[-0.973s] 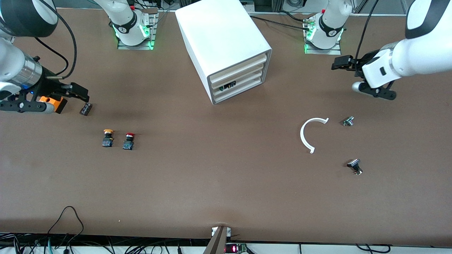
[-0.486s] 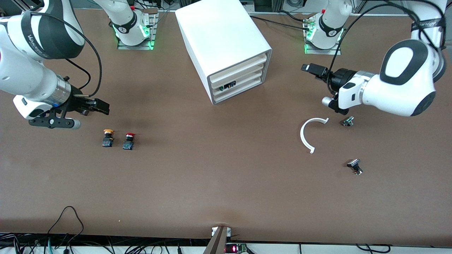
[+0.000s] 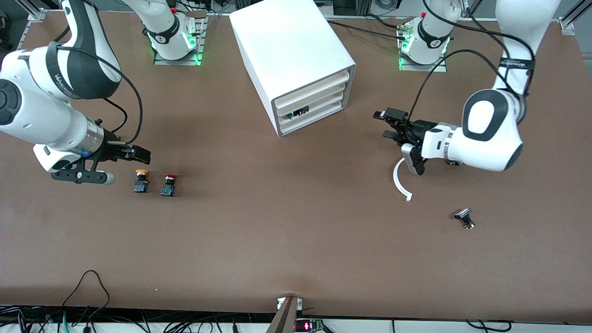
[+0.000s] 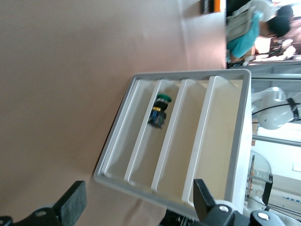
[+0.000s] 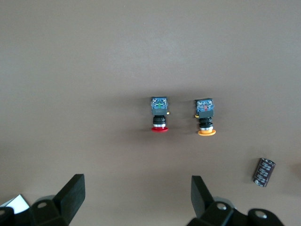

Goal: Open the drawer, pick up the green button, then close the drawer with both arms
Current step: 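Grasp the white cabinet's drawer front with the left gripper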

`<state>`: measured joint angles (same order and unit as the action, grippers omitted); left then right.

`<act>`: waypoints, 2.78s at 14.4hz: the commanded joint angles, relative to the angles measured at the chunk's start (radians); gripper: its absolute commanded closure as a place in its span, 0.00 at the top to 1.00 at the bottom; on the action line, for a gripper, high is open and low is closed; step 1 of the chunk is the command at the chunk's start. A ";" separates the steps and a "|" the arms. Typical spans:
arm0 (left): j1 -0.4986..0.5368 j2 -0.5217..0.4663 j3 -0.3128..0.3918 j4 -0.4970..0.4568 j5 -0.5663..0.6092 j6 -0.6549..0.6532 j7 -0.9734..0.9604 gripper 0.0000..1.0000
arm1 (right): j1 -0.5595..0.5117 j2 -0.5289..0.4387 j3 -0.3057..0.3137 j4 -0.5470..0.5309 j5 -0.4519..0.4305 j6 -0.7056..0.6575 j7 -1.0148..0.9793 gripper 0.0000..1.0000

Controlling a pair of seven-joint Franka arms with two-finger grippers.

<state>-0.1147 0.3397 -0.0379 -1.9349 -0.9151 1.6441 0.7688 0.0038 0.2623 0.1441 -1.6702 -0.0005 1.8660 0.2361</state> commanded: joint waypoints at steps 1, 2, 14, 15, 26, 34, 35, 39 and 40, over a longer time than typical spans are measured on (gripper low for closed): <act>0.006 -0.037 -0.013 -0.128 -0.128 0.065 0.150 1.00 | 0.001 0.031 0.005 0.018 0.020 0.004 0.025 1.00; 0.015 -0.044 -0.013 -0.156 -0.146 0.062 0.161 1.00 | 0.001 0.037 0.005 0.018 0.030 0.005 0.037 1.00; 0.064 -0.126 -0.099 -0.441 -0.386 0.152 0.283 1.00 | 0.088 0.094 0.005 0.018 0.016 0.030 0.202 1.00; 0.063 -0.122 -0.106 -0.450 -0.412 0.152 0.287 1.00 | 0.102 0.100 0.005 0.020 0.016 0.039 0.215 1.00; 0.058 -0.027 -0.234 -0.544 -0.697 0.250 0.507 1.00 | 0.162 0.106 0.005 0.043 -0.009 0.053 0.290 1.00; 0.067 0.102 -0.279 -0.558 -0.873 0.283 0.832 0.99 | 0.185 0.120 0.005 0.049 -0.041 0.053 0.333 1.00; 0.075 0.134 -0.313 -0.558 -0.943 0.281 0.901 0.98 | 0.192 0.121 0.005 0.052 -0.038 0.053 0.354 1.00; 0.079 0.140 -0.330 -0.559 -0.984 0.280 0.934 0.48 | 0.232 0.140 0.005 0.092 -0.032 0.053 0.455 1.00; 0.073 0.143 -0.330 -0.559 -0.984 0.281 0.935 0.48 | 0.242 0.144 0.005 0.107 -0.032 0.053 0.482 1.00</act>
<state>-0.0513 0.4783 -0.3549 -2.4937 -1.8753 1.9238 1.6512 0.2270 0.3773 0.1489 -1.6236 -0.0225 1.9251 0.6588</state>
